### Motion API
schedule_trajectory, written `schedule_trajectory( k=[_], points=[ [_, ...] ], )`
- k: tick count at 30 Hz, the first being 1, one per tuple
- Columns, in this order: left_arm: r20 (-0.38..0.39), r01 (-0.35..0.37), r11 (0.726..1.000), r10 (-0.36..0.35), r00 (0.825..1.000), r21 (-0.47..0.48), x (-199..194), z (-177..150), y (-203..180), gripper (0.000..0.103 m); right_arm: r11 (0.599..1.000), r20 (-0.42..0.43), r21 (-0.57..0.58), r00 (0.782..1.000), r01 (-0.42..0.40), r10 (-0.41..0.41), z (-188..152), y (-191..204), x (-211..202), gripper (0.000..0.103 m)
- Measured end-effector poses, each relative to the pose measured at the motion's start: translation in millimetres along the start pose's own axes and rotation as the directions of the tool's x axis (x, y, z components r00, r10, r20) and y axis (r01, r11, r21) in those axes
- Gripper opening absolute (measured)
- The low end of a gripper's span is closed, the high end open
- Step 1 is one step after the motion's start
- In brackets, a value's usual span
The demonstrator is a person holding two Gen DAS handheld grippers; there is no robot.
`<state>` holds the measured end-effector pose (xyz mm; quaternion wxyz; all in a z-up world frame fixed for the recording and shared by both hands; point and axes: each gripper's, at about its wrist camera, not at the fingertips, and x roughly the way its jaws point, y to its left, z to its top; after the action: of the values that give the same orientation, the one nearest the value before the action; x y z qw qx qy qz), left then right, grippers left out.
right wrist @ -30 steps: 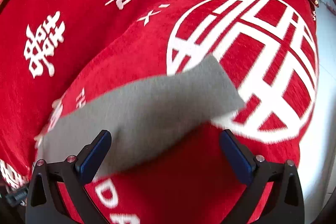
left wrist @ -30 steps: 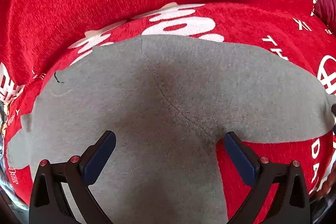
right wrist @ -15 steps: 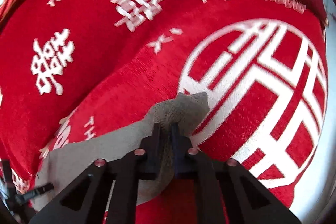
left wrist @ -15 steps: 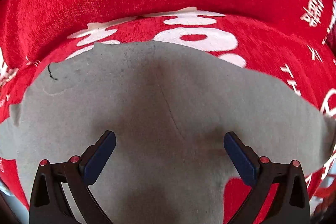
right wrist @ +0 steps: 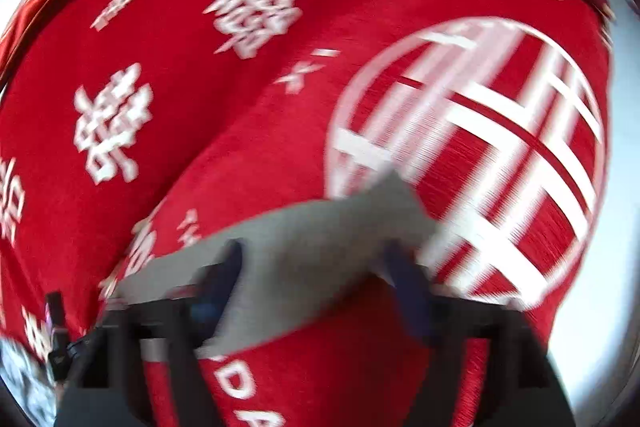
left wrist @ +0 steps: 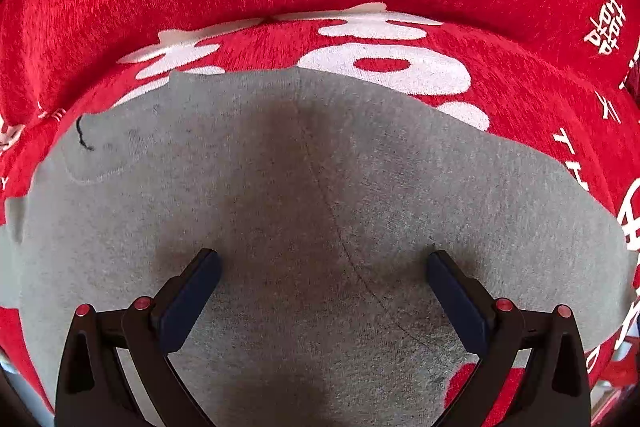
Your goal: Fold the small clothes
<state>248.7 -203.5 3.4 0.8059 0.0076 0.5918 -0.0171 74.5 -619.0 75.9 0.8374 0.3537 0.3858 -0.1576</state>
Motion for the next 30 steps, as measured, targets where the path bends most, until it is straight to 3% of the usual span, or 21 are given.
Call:
schedule_trajectory(
  k=[3,7,8,9,10,11,12,16,19,21,25,30],
  points=[
    [0.000,0.000,1.000,0.000,1.000,-0.010,-0.2,0.6,-2.0,0.103,0.998,-0.054,0.041,0.997,-0.044,0.046,-1.7,-11.9,13.8,0.082],
    [0.002,0.001,1.000,-0.001,1.000,-0.008,-1.0,0.0,-2.5,0.103,1.000,-0.112,-0.010,0.994,-0.017,0.016,-2.1,1.0,52.4,0.080],
    [-0.002,0.005,1.000,-0.005,1.000,-0.006,-1.5,0.4,-1.7,0.103,0.998,-0.086,-0.056,0.996,0.021,-0.026,0.6,9.6,60.0,0.069],
    [-0.006,0.009,1.000,-0.009,1.000,-0.006,-2.9,0.4,-0.6,0.103,0.996,-0.088,-0.081,0.995,0.042,-0.049,2.8,14.0,66.0,0.044],
    [-0.006,0.010,1.000,-0.010,1.000,-0.010,-3.3,2.2,1.4,0.103,0.992,-0.078,-0.104,0.994,0.065,-0.073,5.4,18.2,68.7,0.036],
    [-0.001,0.005,1.000,-0.005,1.000,-0.019,-4.2,3.4,3.2,0.103,0.992,-0.076,-0.120,0.996,0.045,-0.054,8.8,24.5,68.3,0.011],
    [0.008,0.003,1.000,-0.002,1.000,-0.031,-4.6,4.8,6.0,0.103,0.990,-0.071,-0.135,0.996,0.039,-0.049,10.3,30.1,65.2,0.008],
    [0.014,-0.018,0.999,0.019,1.000,-0.046,2.6,10.1,1.4,0.103,0.966,0.040,-0.259,0.999,0.022,-0.012,10.5,69.4,25.2,0.007],
    [0.048,-0.065,0.997,0.063,0.997,0.039,-1.5,15.5,-13.6,0.103,0.940,0.104,-0.341,0.994,0.000,0.037,8.9,107.3,-6.5,0.007],
    [0.030,-0.050,0.997,0.048,0.998,0.065,-5.7,20.7,-11.1,0.103,0.916,0.132,-0.402,0.988,-0.026,0.085,5.9,139.9,-26.3,0.007],
    [0.027,0.008,1.000,-0.008,1.000,-0.016,-19.9,23.4,23.0,0.103,0.850,0.142,-0.521,0.975,-0.074,0.172,-11.4,200.2,-50.3,0.007],
    [0.043,0.043,0.988,-0.037,0.998,-0.146,-34.3,13.0,92.8,0.103,0.734,0.097,-0.667,0.962,-0.127,0.255,-58.2,285.1,-61.1,0.007]
  ],
)
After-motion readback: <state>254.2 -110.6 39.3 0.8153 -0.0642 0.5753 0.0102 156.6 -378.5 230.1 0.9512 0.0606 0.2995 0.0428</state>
